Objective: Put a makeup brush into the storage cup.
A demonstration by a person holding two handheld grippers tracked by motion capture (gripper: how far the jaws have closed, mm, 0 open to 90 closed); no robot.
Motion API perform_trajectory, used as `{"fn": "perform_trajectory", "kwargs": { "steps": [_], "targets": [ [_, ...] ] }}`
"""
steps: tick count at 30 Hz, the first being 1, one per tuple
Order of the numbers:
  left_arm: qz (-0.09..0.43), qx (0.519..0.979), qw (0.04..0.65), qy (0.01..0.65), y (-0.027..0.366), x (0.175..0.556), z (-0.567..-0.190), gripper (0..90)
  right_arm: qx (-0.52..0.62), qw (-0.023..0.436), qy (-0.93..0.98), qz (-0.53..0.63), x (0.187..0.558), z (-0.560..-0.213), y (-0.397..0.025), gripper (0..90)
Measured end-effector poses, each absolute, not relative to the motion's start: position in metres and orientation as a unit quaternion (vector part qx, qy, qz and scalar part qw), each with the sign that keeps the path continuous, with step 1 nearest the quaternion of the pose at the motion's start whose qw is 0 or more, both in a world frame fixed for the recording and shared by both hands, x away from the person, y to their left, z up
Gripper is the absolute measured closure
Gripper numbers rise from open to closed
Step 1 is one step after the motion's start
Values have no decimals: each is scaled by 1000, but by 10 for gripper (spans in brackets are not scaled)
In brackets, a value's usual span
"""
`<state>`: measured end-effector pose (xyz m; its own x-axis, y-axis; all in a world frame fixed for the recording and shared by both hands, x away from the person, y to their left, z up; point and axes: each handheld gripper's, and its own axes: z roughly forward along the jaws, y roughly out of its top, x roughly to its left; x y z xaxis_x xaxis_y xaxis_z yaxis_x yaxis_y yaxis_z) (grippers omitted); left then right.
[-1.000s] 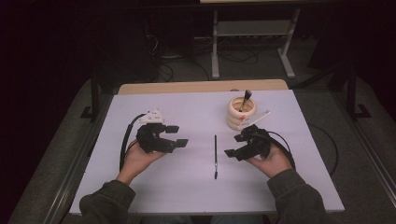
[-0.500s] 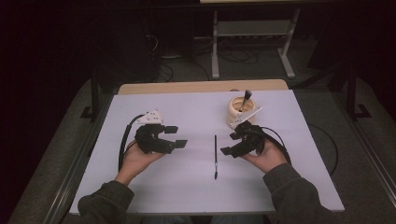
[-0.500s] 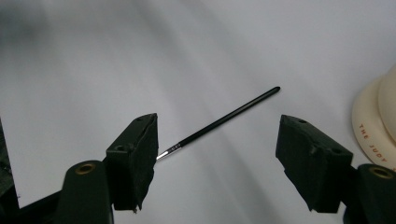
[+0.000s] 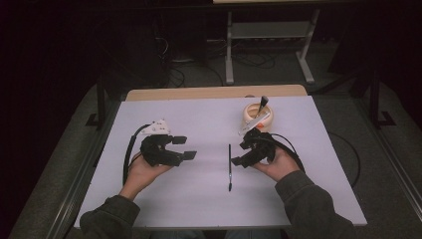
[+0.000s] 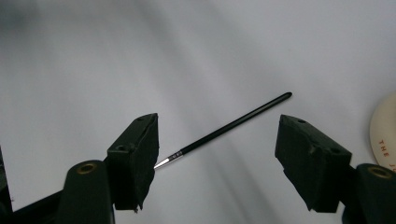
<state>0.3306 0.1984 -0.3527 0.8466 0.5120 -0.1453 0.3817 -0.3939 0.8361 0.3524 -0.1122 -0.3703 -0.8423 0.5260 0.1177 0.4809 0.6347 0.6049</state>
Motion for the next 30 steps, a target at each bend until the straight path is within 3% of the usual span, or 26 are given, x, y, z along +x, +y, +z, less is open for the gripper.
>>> {"fn": "perform_trajectory", "kwargs": {
  "steps": [30],
  "targets": [
    [71, 830, 481, 272, 208, 327, -354, 305, 329, 26, 901, 281, 355, -408, -81, 408]
  ]
}}
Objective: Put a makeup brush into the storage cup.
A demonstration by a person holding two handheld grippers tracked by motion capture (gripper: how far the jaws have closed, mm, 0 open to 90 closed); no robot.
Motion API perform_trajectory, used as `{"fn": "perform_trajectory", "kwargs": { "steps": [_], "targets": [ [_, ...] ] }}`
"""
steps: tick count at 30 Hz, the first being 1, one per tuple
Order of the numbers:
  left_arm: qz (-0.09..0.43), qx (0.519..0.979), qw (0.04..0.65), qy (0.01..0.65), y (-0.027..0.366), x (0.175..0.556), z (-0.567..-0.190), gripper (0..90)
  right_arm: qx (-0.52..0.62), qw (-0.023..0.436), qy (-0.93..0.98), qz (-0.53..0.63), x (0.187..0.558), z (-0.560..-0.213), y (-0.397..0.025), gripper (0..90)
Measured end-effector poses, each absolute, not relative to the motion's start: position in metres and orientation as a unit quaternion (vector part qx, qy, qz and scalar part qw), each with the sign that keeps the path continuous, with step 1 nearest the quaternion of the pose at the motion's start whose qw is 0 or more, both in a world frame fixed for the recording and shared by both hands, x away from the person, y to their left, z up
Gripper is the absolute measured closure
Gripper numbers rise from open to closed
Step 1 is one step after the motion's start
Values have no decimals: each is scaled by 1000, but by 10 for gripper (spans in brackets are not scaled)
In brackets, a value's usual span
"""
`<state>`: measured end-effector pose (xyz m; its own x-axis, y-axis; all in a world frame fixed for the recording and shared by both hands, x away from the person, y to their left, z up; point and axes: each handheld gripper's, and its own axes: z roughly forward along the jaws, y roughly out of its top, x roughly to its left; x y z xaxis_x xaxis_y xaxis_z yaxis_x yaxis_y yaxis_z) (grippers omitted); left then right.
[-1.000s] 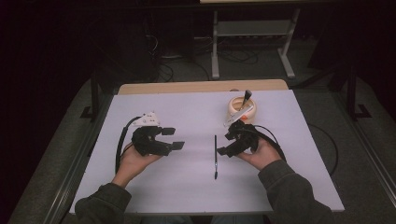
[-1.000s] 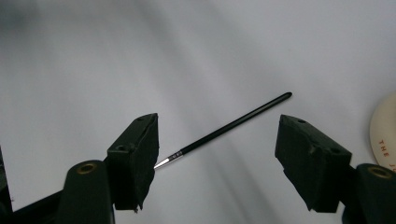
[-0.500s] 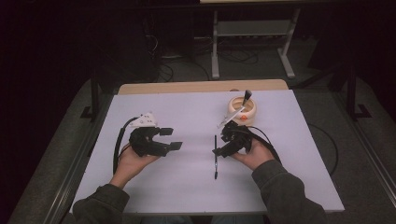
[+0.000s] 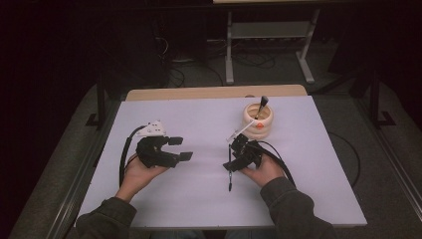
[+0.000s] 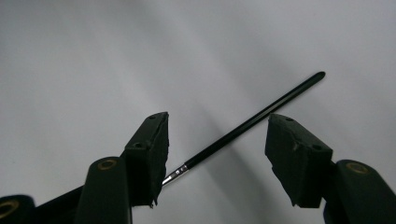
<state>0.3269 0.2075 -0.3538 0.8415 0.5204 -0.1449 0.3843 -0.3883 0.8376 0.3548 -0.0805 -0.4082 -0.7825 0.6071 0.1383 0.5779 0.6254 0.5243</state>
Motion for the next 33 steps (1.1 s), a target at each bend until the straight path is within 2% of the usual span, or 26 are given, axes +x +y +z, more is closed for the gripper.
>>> {"fn": "perform_trajectory", "kwargs": {
  "steps": [17, 33],
  "targets": [
    [68, 829, 482, 276, 209, 327, -354, 305, 364, 29, 897, 250, 353, -427, -74, 491],
    [68, 829, 481, 276, 210, 329, -355, 305, 365, 36, 900, 236, 352, -427, -71, 500]
  ]
}}
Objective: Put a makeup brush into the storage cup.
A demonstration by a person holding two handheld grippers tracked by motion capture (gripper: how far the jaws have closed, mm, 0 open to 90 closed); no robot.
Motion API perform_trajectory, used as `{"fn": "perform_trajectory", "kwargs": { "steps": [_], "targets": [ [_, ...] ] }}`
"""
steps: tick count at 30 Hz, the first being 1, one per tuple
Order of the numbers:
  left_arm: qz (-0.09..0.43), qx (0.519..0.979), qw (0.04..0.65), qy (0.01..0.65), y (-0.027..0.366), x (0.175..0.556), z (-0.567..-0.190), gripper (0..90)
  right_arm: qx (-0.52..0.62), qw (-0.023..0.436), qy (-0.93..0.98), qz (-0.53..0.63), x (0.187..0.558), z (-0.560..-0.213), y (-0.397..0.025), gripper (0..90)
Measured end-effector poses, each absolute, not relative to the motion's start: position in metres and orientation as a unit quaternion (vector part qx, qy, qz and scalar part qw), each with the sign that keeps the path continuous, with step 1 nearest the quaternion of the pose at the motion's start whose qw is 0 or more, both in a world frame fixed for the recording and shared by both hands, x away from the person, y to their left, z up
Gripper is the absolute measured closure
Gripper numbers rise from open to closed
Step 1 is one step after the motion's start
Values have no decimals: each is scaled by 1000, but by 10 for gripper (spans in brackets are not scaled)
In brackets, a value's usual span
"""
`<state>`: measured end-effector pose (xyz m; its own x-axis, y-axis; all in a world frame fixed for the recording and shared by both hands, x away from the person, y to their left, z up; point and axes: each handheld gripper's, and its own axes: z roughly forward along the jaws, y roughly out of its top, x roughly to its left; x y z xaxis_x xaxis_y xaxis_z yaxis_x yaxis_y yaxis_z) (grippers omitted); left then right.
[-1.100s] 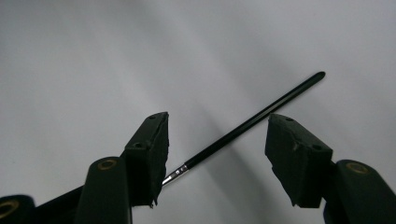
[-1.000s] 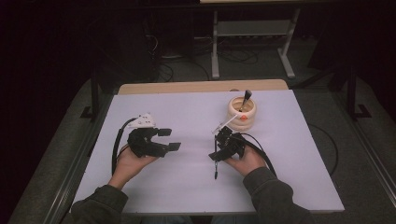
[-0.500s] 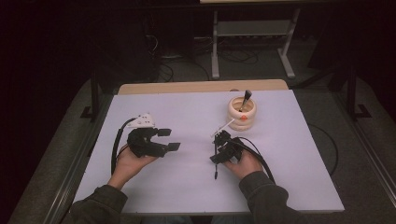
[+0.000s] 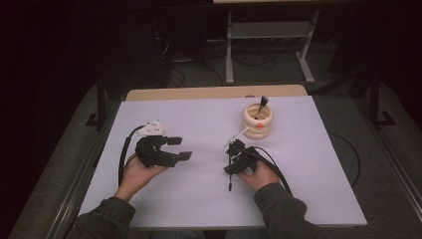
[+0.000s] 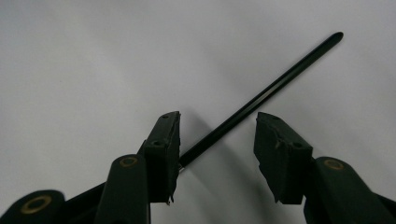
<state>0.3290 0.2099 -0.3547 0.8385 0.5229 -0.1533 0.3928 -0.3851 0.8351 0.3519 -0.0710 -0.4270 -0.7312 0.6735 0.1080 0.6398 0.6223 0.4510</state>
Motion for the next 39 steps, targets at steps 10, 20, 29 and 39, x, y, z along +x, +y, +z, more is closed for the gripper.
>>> {"fn": "perform_trajectory", "kwargs": {
  "steps": [10, 20, 29, 39],
  "targets": [
    [68, 830, 481, 275, 210, 329, -355, 305, 371, 36, 900, 225, 351, -426, -68, 514],
    [68, 829, 481, 276, 211, 329, -355, 305, 376, 56, 902, 205, 349, -425, -63, 587],
    [68, 830, 478, 278, 211, 330, -354, 305, 392, 61, 896, 200, 351, -424, -62, 736],
    [71, 830, 479, 278, 211, 330, -353, 306, 385, 49, 899, 203, 352, -424, -63, 852]
  ]
}}
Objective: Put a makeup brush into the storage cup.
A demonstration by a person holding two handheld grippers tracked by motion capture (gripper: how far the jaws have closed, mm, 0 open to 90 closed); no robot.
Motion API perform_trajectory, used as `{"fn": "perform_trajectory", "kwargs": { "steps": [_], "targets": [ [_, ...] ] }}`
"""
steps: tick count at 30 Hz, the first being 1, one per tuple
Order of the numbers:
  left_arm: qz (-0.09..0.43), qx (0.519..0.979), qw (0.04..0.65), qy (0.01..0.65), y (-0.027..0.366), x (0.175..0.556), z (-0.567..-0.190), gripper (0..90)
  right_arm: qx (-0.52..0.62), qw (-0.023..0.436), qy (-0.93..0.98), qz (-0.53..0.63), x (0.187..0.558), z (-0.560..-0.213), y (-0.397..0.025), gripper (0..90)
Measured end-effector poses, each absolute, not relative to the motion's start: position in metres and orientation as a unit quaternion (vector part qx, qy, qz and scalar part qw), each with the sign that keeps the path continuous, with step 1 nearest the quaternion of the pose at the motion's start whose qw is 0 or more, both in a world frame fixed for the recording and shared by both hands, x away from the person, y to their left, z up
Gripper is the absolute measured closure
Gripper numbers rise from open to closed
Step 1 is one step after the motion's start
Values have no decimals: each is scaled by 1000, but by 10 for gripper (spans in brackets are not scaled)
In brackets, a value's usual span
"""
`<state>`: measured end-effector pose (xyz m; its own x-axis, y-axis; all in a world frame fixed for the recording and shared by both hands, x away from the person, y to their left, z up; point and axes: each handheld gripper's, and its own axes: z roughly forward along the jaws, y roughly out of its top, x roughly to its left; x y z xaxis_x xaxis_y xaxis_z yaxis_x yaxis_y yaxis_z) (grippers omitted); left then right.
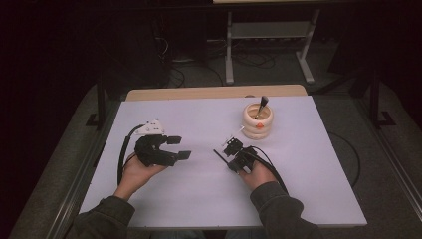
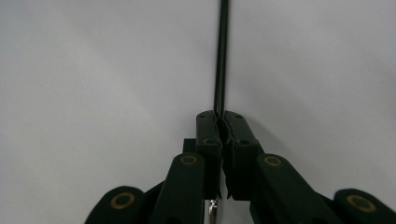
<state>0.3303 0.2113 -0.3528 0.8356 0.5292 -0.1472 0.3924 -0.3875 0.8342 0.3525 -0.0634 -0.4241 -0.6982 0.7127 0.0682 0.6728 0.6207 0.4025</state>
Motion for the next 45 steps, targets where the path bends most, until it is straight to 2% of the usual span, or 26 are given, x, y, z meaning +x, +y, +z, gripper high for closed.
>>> {"fn": "perform_trajectory", "kwargs": {
  "steps": [15, 24, 45],
  "targets": [
    [70, 836, 473, 271, 211, 331, -354, 306, 362, 35, 904, 226, 350, -418, -70, 854],
    [64, 847, 463, 253, 203, 329, -351, 308, 305, 25, 916, 259, 336, -394, -75, 854],
    [18, 895, 419, 154, 173, 320, -343, 380, 181, -3, 941, 285, 305, -346, -83, 853]
  ]
}}
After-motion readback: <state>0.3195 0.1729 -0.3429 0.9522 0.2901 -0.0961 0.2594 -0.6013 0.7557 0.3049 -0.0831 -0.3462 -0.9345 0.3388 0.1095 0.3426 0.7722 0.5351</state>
